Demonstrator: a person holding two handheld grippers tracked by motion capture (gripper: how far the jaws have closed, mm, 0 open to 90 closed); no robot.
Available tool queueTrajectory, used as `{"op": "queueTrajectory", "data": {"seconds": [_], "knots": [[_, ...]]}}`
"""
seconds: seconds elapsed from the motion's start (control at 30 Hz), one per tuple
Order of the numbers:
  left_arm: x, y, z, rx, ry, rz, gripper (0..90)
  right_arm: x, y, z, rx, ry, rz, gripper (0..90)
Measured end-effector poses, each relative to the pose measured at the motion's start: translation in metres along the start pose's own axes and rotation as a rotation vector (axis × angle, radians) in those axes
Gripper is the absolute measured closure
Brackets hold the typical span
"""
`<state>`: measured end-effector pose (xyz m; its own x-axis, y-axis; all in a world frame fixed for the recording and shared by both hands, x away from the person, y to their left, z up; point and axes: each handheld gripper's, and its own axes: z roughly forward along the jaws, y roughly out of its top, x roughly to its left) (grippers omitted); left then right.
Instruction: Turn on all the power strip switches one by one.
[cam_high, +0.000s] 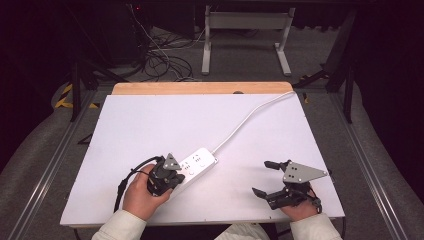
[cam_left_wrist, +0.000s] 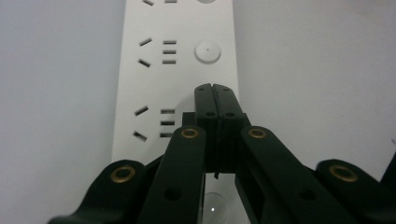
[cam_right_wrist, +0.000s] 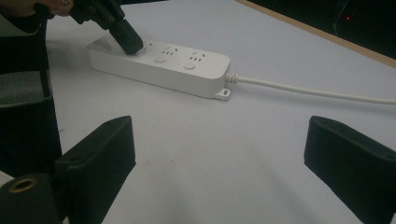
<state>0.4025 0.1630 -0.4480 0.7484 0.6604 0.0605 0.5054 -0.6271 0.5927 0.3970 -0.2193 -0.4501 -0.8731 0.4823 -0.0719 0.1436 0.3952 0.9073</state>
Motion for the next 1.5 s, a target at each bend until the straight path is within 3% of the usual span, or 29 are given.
{"op": "queueTrajectory", "data": {"seconds": [0.07,0.13,0.23,0.4,0.77,0.93,1.5], "knots": [[-0.001,-0.001,-0.003,-0.021,0.005,-0.003,90.0,0.000,0.000,-0.001,-0.004,0.000,0.000,9.4],[0.002,0.000,-0.013,-0.078,-0.031,-0.020,90.0,-0.001,0.000,-0.001,-0.005,-0.001,0.003,9.4],[0.004,0.004,-0.028,-0.131,-0.046,-0.038,90.0,-0.002,-0.001,0.000,-0.002,0.000,0.006,9.4],[0.005,0.004,-0.026,-0.108,-0.046,-0.041,90.0,-0.001,0.000,0.000,-0.001,0.001,0.002,9.4],[0.004,0.008,-0.022,-0.110,-0.060,-0.045,90.0,-0.002,0.000,-0.001,-0.003,0.001,0.001,9.4],[0.002,0.015,-0.014,-0.105,-0.085,-0.044,90.0,-0.001,0.000,0.000,0.000,0.003,-0.004,9.4],[0.005,0.027,0.011,-0.090,-0.092,-0.064,90.0,-0.001,0.000,-0.001,-0.001,0.004,-0.004,9.4]]}}
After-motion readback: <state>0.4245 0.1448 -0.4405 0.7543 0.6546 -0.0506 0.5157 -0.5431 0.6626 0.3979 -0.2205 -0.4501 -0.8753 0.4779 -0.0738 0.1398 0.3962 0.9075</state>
